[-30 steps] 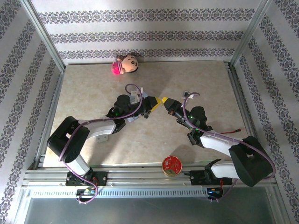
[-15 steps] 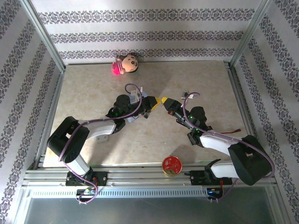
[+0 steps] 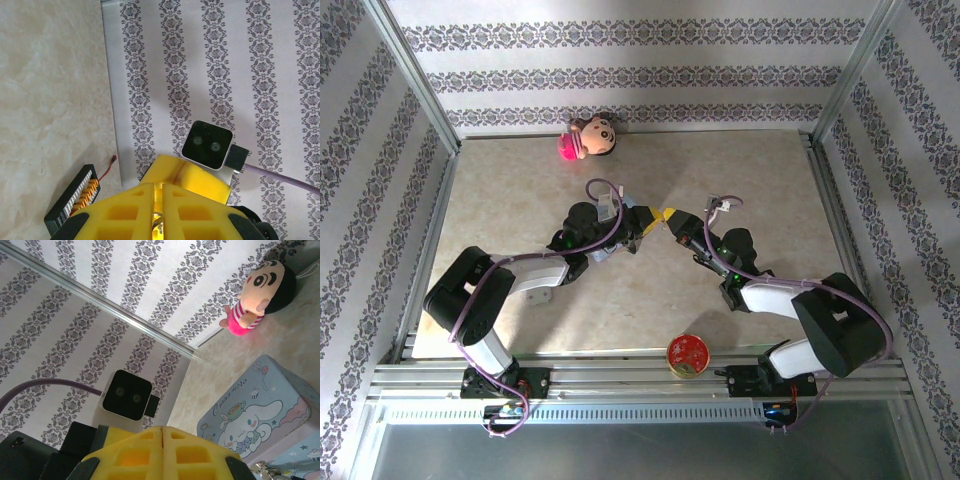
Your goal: Unlock a padlock with a key
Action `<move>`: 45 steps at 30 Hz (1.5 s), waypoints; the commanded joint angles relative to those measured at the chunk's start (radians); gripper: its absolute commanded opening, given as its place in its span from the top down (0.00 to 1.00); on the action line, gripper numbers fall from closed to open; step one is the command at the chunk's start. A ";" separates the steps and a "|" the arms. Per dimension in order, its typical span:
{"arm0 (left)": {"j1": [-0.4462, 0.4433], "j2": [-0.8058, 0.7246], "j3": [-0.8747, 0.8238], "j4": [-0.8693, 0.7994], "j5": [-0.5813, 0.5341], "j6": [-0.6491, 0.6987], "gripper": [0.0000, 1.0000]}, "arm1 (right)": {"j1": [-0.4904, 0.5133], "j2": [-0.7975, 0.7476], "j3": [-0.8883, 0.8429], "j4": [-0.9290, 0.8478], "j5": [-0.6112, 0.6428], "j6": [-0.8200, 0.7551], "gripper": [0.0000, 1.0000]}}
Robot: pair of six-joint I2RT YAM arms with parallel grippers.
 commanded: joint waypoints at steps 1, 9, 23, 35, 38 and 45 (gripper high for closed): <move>-0.002 -0.001 0.008 0.078 0.030 -0.004 0.97 | 0.017 0.033 0.027 0.074 -0.008 0.020 1.00; 0.018 -0.061 0.029 -0.010 0.073 0.087 1.00 | -0.001 0.018 0.009 0.041 -0.043 0.002 0.82; 0.022 -0.252 0.224 -0.637 0.183 0.522 1.00 | -0.076 -0.115 0.005 -0.029 -0.338 -0.078 0.61; 0.022 -0.290 0.241 -0.688 0.214 0.633 1.00 | -0.093 -0.243 -0.047 -0.066 -0.299 -0.074 0.62; 0.024 -0.288 0.245 -0.687 0.216 0.635 1.00 | -0.093 -0.274 -0.038 -0.093 -0.328 -0.077 0.62; 0.024 -0.266 0.240 -0.617 0.238 0.591 1.00 | -0.081 -0.319 0.003 -0.219 -0.380 -0.114 0.62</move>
